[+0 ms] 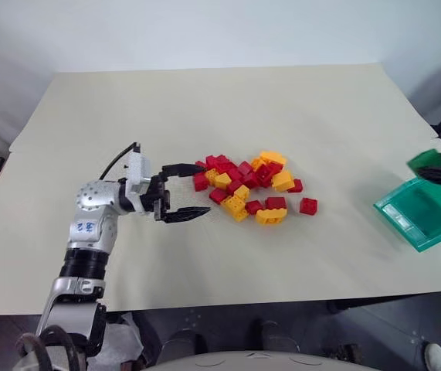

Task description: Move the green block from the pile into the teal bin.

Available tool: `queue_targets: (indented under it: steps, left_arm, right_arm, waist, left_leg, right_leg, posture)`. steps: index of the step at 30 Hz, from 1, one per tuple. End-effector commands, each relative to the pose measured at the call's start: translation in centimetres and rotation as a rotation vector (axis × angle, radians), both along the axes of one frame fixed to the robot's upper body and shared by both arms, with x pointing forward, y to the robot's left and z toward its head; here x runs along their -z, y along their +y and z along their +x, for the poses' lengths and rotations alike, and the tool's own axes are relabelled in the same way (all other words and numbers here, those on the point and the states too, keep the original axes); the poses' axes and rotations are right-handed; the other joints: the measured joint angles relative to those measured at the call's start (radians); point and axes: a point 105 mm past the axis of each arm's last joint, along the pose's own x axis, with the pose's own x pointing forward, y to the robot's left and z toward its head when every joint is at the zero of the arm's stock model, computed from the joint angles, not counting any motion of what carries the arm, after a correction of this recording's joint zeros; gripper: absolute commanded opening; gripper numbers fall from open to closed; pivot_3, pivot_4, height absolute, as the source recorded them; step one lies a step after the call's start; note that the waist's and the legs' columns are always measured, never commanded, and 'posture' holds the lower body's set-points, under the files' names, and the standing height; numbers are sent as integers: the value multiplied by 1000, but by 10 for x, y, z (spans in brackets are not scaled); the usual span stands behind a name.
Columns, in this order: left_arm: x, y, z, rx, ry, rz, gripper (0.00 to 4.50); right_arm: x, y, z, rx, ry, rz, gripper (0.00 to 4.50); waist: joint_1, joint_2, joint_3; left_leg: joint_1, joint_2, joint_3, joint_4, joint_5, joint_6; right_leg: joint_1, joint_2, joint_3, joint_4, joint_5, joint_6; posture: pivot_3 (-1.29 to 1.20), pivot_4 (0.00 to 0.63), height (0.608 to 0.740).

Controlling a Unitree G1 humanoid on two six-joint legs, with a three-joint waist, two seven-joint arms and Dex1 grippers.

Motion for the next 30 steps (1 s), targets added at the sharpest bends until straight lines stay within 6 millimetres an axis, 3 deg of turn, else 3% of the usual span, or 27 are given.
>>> queue_targets:
  steps: [1,8,12,21,26,28,30]
  left_arm:
    - [-11,-18,6,26,-58,28,4500]
    - [-19,-36,12,56,-88,64,4500]
    - [-21,-45,21,45,-101,88,4500]
    - [-26,-52,28,30,-93,55,4500]
    - [-27,-51,27,38,-83,27,4500]
    - [-27,-49,32,-13,-45,22,4500]
    - [-27,-42,35,-68,-21,-5,4500]
  right_arm:
    - [-5,-28,-12,129,-18,-40,1465]
    - [19,-30,-4,148,39,-29,1465]
    - [38,-38,1,182,90,-113,1465]
    - [26,-34,6,182,53,-114,4454]
    - [13,-30,3,157,37,-119,4454]
    - [8,-20,2,100,23,-112,4454]
    - [2,3,2,-18,2,-71,4454]
  waist:
    - [0,-1,0]
    - [-4,-1,0]
    - [2,-1,1]
    - [5,-1,1]
    - [3,-1,1]
    - [4,-1,1]
    - [3,-1,1]
  left_leg:
    - [0,0,0,0,0,0]
    - [0,0,1,0,0,0]
    - [0,0,0,1,1,1]
    - [-2,-1,-1,0,1,1]
    - [-2,-1,-1,0,1,1]
    - [-1,-1,-1,0,1,1]
    - [-1,-1,-1,0,1,1]
  right_leg:
    - [0,0,0,0,0,0]
    - [0,0,0,0,0,0]
    - [0,0,0,0,0,0]
    - [0,-1,-1,-1,1,1]
    - [0,-1,-1,-1,1,1]
    - [0,-1,-1,-1,1,1]
    - [0,-1,-1,-1,1,1]
  posture:
    - [0,150,740]
    - [0,150,740]
    - [0,150,740]
    - [0,150,740]
    - [0,150,740]
    - [0,150,740]
    - [0,150,740]
